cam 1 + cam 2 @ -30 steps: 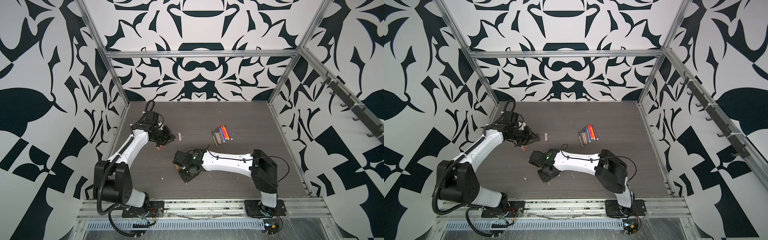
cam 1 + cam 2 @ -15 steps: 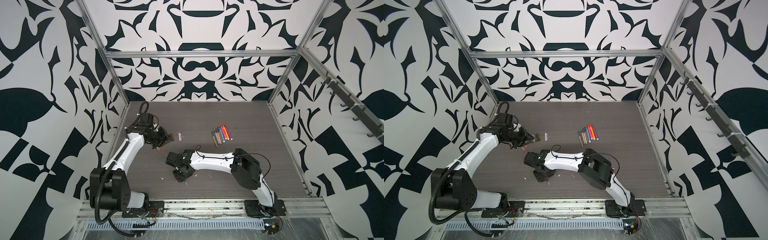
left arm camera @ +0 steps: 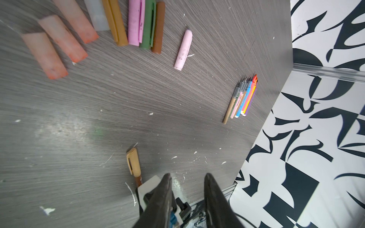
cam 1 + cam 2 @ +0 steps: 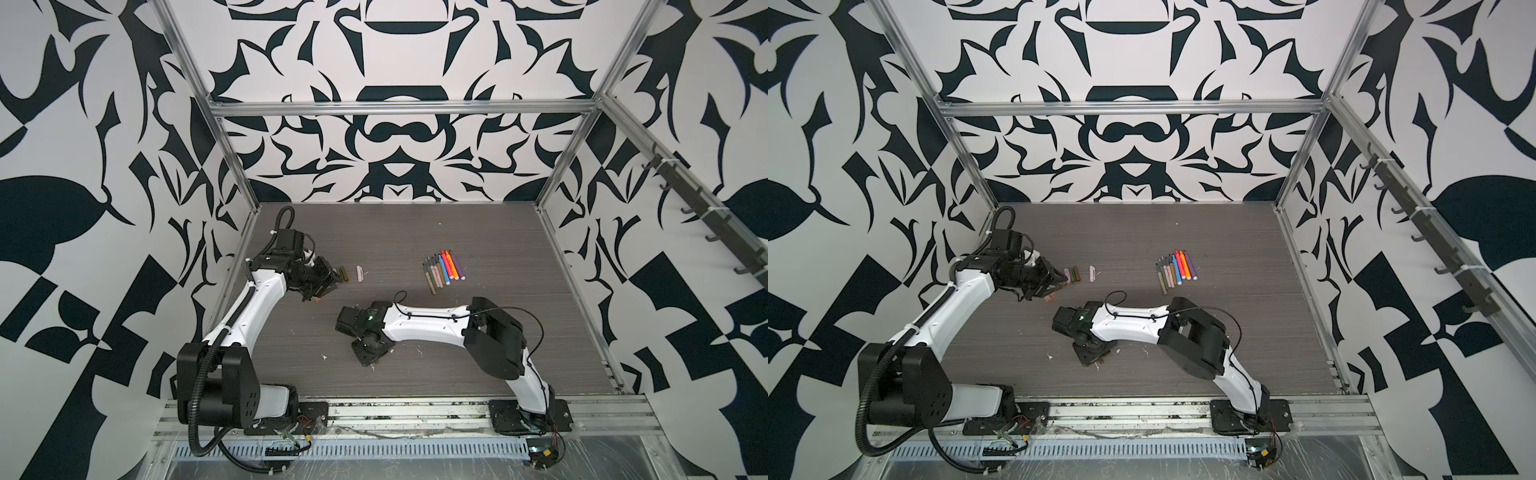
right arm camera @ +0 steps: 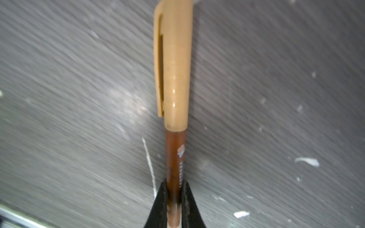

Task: Remove pen caps from pens
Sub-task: Pick up the pen from the bottom-center of the table, then open the pen cap on the pen.

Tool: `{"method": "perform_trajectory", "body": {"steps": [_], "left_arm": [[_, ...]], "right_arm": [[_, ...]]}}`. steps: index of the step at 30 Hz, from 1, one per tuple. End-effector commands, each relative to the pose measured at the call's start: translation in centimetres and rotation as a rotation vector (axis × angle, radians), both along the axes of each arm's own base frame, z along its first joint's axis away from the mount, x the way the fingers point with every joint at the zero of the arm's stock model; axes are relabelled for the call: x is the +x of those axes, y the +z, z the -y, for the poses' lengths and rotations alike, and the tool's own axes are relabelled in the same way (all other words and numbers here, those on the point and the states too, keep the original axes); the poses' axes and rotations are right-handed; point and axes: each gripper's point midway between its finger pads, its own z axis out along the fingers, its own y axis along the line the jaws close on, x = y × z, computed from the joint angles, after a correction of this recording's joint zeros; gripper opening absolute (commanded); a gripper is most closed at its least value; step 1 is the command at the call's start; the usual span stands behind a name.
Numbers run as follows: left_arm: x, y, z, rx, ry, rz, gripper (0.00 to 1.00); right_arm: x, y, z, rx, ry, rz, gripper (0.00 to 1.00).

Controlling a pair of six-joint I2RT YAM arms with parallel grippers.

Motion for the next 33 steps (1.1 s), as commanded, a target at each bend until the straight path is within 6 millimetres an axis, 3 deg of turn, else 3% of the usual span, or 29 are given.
{"method": "perform_trajectory", "body": {"steps": [1,9,16,24,33], "left_arm": [[-0.5,-0.8,1.2,-0.073,-0.011,-0.048,0.35],[-1.3,-1.9,5.5,-0.055,-0.121,-0.073,0.40],[-2.2,-2.8,10.2,-0.013,-0.228,-0.088,0.42],[-2.1,-2.9,13.3,0.002,-0.278,-0.078,0.43],[-2.0,-3.1,15.3,0.003,-0.313,-0.081,0.44]], "right_arm": [[1.0,2.1,2.0,0.035,-0.060,0.012,0.10],[2.8,5.7,6.4,0.129,-0.146,0.007,0.09],[4.0,9.0,8.3,0.304,-0.236,-0.080,0.06],[3.9,10.8,8.1,0.413,-0.253,-0.182,0.06],[4.3,11.7,7.3,0.491,-0.282,-0.206,0.05]]}}
